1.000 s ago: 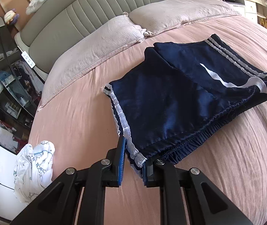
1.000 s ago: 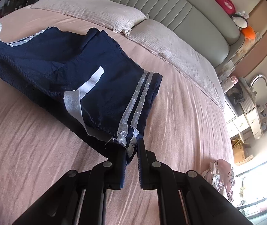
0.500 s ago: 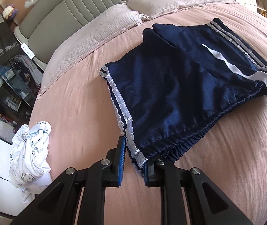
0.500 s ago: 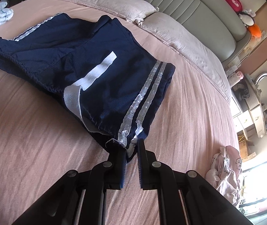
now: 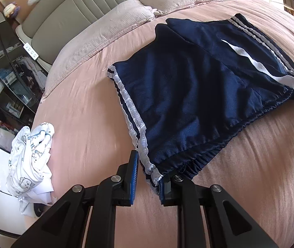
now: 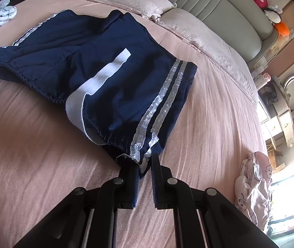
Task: Fold clothes
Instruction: 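Open both tools and release the navy shorts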
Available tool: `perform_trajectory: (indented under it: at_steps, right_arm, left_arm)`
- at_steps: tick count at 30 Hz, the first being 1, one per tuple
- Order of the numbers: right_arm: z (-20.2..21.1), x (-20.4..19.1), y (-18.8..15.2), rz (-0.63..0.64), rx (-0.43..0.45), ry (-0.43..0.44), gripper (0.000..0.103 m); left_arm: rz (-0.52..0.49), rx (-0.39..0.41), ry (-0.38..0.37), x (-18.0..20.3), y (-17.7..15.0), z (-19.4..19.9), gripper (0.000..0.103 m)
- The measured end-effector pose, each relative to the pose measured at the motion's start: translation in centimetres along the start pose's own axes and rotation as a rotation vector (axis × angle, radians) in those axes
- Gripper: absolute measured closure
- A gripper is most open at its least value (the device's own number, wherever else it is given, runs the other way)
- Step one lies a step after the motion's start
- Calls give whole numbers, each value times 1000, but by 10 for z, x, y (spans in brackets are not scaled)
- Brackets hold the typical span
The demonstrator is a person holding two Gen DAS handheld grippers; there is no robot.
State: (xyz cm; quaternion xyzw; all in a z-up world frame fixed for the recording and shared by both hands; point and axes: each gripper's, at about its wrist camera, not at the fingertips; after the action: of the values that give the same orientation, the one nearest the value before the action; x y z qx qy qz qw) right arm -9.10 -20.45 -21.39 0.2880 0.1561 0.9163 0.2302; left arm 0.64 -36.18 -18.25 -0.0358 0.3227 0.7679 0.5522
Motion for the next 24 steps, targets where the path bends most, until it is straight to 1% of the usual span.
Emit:
perform_trajectory:
  at_steps: [3, 11, 16, 19, 22, 24]
  right_arm:
    - [-1, 2, 0, -11, -3, 4, 95]
    - [5, 3, -2, -61, -18, 25, 93]
    - [10, 1, -7, -69, -29, 45, 87]
    - [12, 0, -12, -68, -34, 57, 86]
    - [13, -1, -17, -75, -46, 76, 86]
    - [16, 0, -19, -83, -47, 90, 86]
  left_arm:
    - [9, -16, -2, 0, 0, -1, 87]
    - [17, 5, 30, 1, 2, 14, 87]
    - [33, 7, 28, 0, -1, 22, 87]
    - [31, 5, 29, 2, -5, 26, 87]
    - [26, 2, 27, 4, -7, 29, 85]
    - [30, 6, 24, 3, -8, 31, 79]
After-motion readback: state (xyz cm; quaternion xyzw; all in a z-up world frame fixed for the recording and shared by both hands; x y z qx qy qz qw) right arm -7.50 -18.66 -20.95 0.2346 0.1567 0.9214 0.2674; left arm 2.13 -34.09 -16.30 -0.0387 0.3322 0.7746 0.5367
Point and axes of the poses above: each gripper's, at about its wrist camera, not at the fingertips, and z roughly against the way its jaws point, x to its right, y to its top, and after that the axes turned 1 degree about z, right-handed
